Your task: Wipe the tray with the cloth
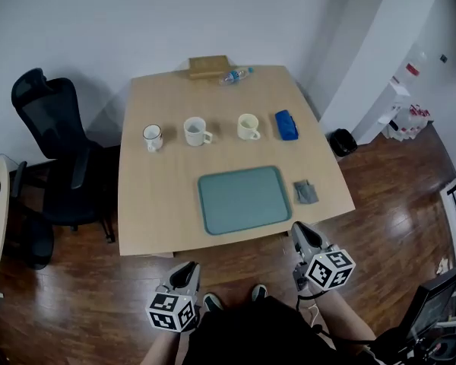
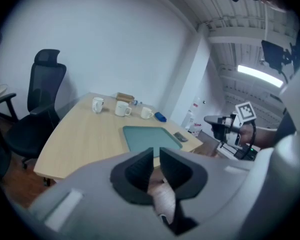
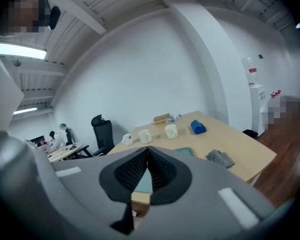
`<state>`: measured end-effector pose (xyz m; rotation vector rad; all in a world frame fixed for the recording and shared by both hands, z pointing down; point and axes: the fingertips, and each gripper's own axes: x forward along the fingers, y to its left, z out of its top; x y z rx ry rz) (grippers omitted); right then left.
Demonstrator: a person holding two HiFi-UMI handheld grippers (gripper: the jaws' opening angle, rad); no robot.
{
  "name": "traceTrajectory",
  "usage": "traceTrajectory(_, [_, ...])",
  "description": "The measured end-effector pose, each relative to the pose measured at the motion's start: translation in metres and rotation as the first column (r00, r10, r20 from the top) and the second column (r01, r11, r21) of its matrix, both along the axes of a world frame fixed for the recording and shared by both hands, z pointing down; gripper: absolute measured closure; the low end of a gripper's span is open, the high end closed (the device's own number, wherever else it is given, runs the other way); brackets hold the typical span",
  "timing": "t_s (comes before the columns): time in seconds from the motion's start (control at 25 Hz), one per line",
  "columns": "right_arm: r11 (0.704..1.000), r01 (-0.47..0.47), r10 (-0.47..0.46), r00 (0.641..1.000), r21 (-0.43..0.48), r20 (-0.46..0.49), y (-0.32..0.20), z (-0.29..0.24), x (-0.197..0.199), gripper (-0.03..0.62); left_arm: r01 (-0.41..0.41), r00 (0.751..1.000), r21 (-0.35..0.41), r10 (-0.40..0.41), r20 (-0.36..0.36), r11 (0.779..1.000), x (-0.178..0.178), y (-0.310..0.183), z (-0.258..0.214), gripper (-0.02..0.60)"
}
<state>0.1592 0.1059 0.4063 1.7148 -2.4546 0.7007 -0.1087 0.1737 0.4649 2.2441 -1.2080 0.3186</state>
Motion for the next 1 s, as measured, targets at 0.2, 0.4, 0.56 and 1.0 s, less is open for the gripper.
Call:
traceTrajectory(0.2, [0.984, 0.173, -0.174, 0.985, 0.029, 0.015, 0.028, -0.005, -0.038, 0.588, -0.01, 1.0, 0.131, 0.011, -0.007, 0.991, 0.038, -0.004, -0.047, 0.54])
traceTrajectory(0.4, [0.966, 0.25, -0.247, 0.968, 0.073, -0.038, 0.043, -0.005, -0.038, 0.588, -0.066, 0.998, 0.148, 0.065, 0.007, 0.987, 0.087, 0.002, -0.059, 0.54])
traceTrajectory(0.56, [0.957, 0.283, -0.281, 0.959, 0.061, -0.031, 0.052, 0.005, -0.033, 0.588, -0.069, 0.997, 0.106, 0.065, 0.043, 0.992, 0.098, 0.017, -0.051, 0.54])
traceTrajectory(1.0, [0.95, 0.312, -0.312, 0.95, 0.023, -0.016, 0.068, 0.023, -0.028, 0.588, -0.043, 0.997, 0.04, 0.04, 0.068, 0.998, 0.106, 0.031, -0.037, 0.544])
